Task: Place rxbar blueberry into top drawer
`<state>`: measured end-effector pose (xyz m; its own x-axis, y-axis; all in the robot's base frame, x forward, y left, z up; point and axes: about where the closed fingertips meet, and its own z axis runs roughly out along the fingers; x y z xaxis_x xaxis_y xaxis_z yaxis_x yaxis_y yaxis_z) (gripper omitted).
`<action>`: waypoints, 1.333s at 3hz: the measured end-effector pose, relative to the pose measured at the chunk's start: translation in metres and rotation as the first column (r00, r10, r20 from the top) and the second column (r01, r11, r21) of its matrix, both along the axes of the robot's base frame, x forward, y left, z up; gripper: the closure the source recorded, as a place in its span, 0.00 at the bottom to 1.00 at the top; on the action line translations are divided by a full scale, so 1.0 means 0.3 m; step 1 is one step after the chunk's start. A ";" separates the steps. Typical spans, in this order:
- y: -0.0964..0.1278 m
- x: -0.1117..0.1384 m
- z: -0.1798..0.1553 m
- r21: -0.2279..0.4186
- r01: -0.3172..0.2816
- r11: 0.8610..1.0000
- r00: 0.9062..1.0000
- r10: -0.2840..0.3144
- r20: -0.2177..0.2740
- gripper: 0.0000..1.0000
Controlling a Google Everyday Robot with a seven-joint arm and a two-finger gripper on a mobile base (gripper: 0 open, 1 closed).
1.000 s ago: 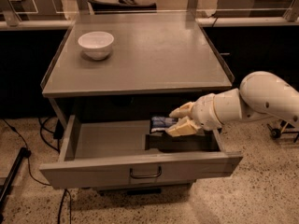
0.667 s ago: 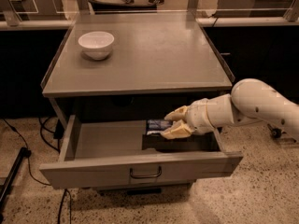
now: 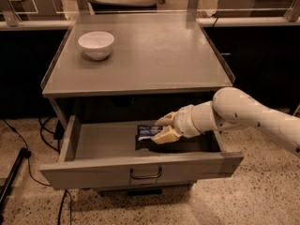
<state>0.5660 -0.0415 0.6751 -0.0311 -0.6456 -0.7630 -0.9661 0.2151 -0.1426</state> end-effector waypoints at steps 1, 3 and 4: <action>0.043 0.011 -0.049 -0.016 -0.006 1.000 1.000 0.006 0.007 1.00; 0.138 0.009 -0.151 -0.047 -0.021 0.999 1.000 0.021 0.005 1.00; 0.157 0.007 -0.178 -0.056 -0.024 0.998 1.000 0.024 0.002 1.00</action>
Offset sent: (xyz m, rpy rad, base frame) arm 0.0066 0.0408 -0.0438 -0.0429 -0.0189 0.0143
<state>0.5680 0.0056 0.6217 -0.0130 -0.6880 -0.7256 -0.9704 0.1836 -0.1567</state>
